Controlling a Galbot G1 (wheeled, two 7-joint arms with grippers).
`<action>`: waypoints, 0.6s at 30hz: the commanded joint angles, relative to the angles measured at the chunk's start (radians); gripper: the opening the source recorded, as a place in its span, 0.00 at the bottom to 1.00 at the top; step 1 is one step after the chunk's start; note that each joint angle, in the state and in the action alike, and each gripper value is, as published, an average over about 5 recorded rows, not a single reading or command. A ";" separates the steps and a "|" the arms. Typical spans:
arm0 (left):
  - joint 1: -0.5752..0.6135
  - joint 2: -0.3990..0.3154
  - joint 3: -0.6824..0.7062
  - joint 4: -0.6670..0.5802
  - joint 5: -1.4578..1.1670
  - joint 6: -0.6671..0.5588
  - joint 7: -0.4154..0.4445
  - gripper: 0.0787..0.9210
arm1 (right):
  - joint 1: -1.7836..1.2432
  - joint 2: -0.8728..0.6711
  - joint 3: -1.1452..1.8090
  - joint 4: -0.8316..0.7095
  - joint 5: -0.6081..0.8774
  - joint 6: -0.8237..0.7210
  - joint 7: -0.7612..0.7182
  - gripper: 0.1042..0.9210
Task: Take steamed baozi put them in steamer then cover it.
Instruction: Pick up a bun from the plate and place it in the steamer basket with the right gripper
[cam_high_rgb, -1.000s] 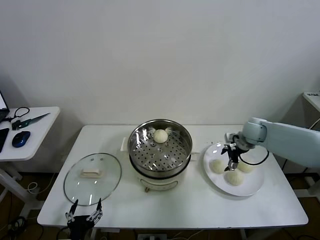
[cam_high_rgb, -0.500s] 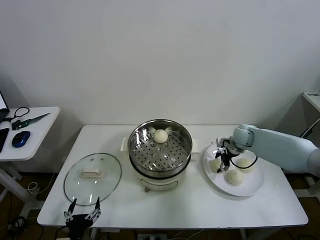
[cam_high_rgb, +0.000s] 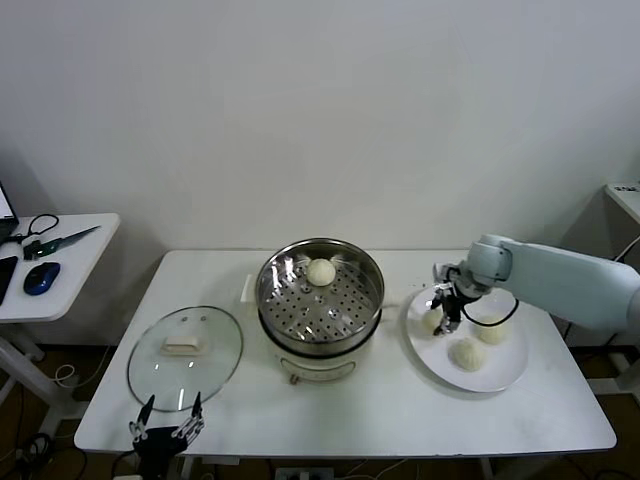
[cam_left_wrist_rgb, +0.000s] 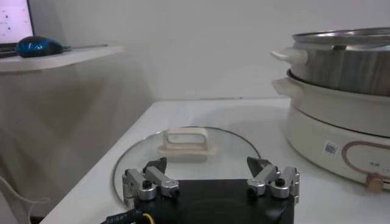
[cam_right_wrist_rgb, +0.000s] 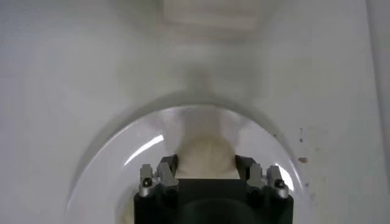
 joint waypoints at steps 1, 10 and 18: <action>0.001 0.000 0.001 -0.005 0.000 0.001 0.000 0.88 | 0.326 0.012 -0.185 0.081 0.084 0.016 -0.054 0.67; 0.001 0.006 0.008 -0.030 0.000 0.007 0.002 0.88 | 0.715 0.184 -0.251 0.219 0.376 -0.010 -0.101 0.66; 0.003 0.009 0.008 -0.046 -0.003 0.008 0.004 0.88 | 0.559 0.435 -0.080 0.243 0.501 -0.137 0.037 0.67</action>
